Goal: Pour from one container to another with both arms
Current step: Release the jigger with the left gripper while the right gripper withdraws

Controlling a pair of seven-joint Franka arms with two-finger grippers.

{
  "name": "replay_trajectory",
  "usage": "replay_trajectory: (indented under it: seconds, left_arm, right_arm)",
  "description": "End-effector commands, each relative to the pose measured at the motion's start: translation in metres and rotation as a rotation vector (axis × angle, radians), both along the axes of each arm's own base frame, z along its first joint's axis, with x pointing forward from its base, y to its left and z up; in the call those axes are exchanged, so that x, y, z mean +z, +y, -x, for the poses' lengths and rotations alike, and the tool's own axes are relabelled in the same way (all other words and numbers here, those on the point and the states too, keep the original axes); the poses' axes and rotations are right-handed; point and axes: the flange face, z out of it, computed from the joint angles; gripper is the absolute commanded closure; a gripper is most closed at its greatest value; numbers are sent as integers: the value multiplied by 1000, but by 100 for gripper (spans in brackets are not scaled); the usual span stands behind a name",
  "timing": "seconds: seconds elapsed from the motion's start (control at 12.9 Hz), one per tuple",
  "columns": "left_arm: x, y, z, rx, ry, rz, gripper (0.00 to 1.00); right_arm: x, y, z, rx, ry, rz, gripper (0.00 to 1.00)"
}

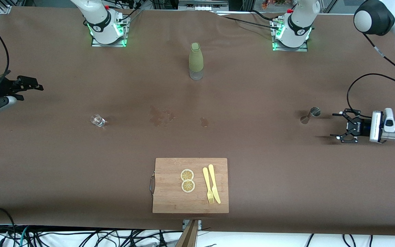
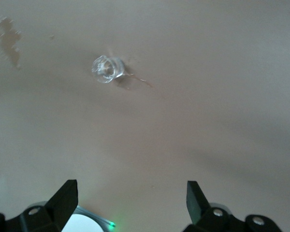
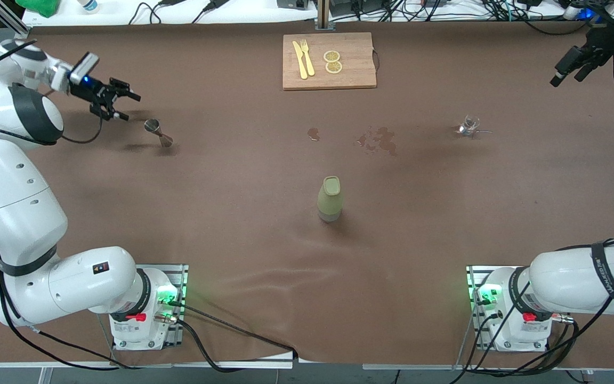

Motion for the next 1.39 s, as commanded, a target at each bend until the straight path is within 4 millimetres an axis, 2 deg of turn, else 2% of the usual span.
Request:
replay_trajectory:
  seconds: [0.0, 0.08, 0.15, 0.31, 0.46, 0.54, 0.62, 0.7, 0.77, 0.85, 0.93, 1.01, 1.16, 1.32]
  left_arm:
    - [53, -28, -16, 20, 135, -160, 0]
    - [79, -42, -23, 52, 181, -237, 0]
    - [101, -58, -29, 81, 231, -312, 0]
    - [141, -95, -36, 156, 332, -447, 0]
    - [176, -136, -40, 254, 438, -573, 0]
    - [194, -160, -42, 314, 480, -640, 0]
    - [214, -185, -43, 371, 494, -707, 0]
    - [236, -214, -42, 403, 470, -802, 0]
    - [260, -241, -37, 411, 420, -891, 0]
    - [283, -256, -35, 417, 356, -956, 0]
    - [292, -259, -36, 422, 323, -986, 0]
    - [299, -258, -36, 444, 318, -987, 0]
    - [326, -247, -39, 526, 262, -978, 0]
    - [355, -236, -37, 629, 194, -1015, 0]
  right_arm:
    - [16, 46, -4, -159, -13, 232, 0]
    - [18, 62, -6, -216, -25, 274, 0]
    - [22, 68, -8, -247, -36, 279, 0]
    - [55, 88, -20, -243, -108, 222, 0]
    - [82, 97, -22, -278, -139, 120, 0]
    - [95, 90, -18, -315, -150, 78, 0]
    - [105, 69, -15, -357, -167, 59, 0]
    - [117, 64, -10, -364, -177, 72, 0]
    - [120, 59, -5, -371, -165, 76, 0]
    - [123, 51, -3, -379, -161, 94, 0]
    - [132, 47, -4, -381, -189, 108, 0]
    - [141, 55, -2, -362, -195, 125, 0]
    - [145, 63, 6, -355, -164, 127, 0]
    - [145, 61, 5, -366, -169, 117, 0]
